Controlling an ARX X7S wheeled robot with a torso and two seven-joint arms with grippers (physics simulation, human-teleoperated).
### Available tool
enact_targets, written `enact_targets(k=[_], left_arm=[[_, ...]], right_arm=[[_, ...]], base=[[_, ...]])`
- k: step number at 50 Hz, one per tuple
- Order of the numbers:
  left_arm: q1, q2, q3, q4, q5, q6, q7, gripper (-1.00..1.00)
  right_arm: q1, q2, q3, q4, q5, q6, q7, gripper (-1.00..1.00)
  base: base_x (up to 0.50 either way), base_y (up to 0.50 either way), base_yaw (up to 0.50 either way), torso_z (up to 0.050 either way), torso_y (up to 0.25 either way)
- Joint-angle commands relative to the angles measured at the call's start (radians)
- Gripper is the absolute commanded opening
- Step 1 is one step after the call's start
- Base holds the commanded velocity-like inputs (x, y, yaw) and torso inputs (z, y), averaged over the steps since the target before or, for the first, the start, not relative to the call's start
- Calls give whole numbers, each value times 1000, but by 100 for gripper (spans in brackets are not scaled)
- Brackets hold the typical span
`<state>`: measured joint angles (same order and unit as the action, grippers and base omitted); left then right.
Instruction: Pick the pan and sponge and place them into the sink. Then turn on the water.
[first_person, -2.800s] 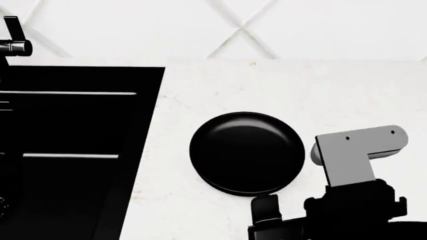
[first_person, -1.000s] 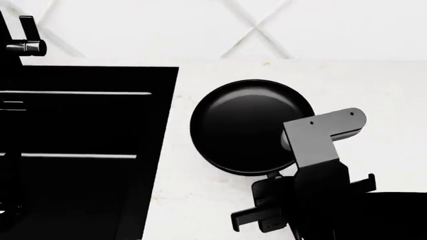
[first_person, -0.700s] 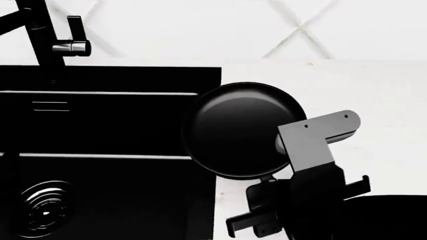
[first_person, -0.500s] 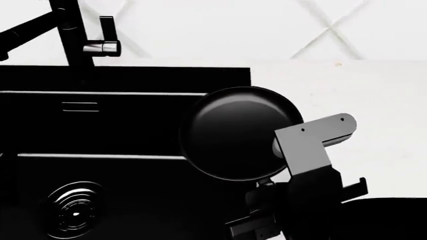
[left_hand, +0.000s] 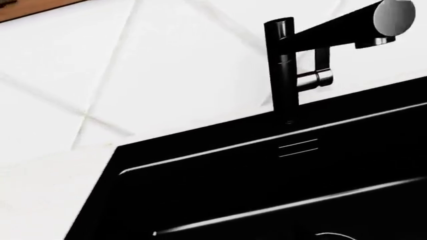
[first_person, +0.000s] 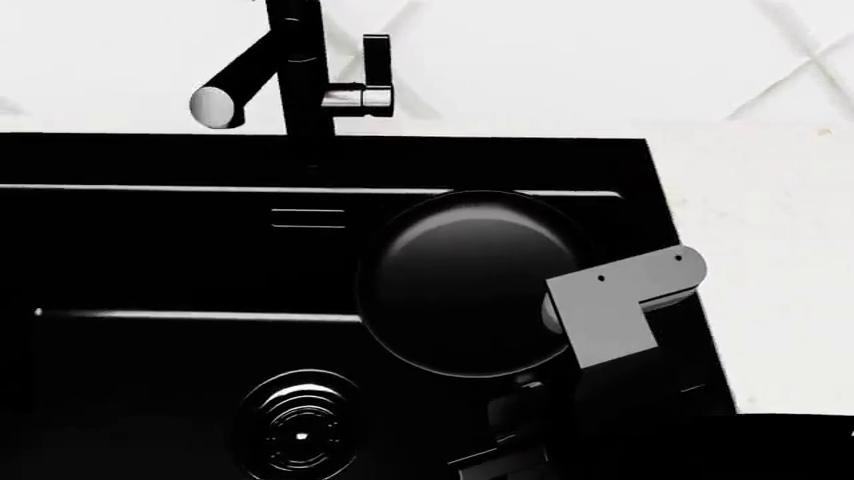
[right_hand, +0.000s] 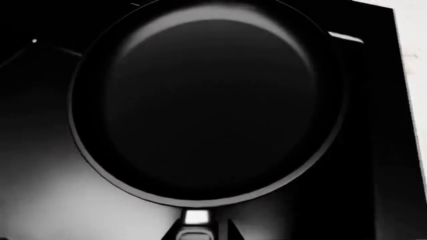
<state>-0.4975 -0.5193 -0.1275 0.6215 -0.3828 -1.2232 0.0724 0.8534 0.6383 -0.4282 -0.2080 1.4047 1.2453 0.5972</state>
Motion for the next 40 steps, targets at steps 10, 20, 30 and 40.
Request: enact_targets(k=[10,20,30,40], left_arm=[[7,1,-13,0,-8,14,2,100],[8,-4,-14,-4,-12,19,5,100],[3,-1,-2,-7,-11,21,-2,100],[5,14,16,-11,-3,27,-20,100]], right_arm=[[6,4,40,-12,-18,-19,-2,-100],[16,12,34,-24,-24,-19,10,-100],[12,6,18,-14,-43,-32,-6,-100],[18,-1,0,-2,-52,-32,-16,-100]], base=[[14,237,0,0,2],[5,0,0,1,2],[204,0,0,0,1],[287,0,0,1,2]])
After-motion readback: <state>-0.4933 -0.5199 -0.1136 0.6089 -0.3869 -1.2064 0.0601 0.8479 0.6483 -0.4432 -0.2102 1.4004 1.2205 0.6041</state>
